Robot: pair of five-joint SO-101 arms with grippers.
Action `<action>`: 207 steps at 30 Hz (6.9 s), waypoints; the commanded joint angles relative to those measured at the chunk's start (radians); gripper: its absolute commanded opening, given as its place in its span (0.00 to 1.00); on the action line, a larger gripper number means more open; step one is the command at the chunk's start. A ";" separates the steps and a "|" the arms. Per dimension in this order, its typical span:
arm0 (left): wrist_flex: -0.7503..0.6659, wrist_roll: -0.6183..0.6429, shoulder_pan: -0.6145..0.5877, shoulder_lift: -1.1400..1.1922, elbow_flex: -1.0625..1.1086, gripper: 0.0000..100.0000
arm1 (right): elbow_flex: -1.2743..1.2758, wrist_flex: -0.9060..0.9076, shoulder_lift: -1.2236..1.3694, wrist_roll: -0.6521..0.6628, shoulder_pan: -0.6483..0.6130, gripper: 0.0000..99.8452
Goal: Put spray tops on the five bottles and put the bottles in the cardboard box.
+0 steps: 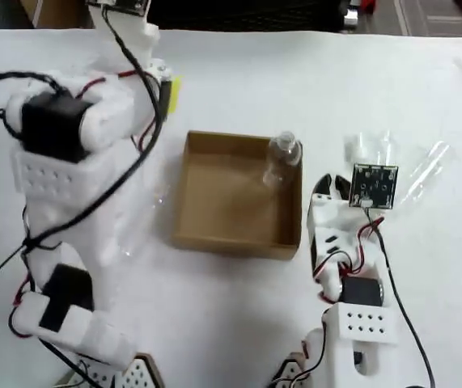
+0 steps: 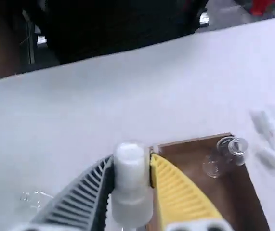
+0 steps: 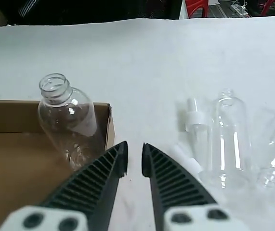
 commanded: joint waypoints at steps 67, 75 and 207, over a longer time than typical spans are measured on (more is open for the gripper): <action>-1.714 -0.087 0.410 -0.697 1.488 0.02 | 0.092 -0.219 -0.007 0.054 0.059 0.04; -1.775 -0.091 0.394 -0.352 1.290 0.02 | 0.094 -0.220 -0.007 0.054 0.059 0.04; -0.147 -0.371 -0.237 -0.337 1.054 0.04 | 0.126 -0.280 -0.007 0.063 0.053 0.04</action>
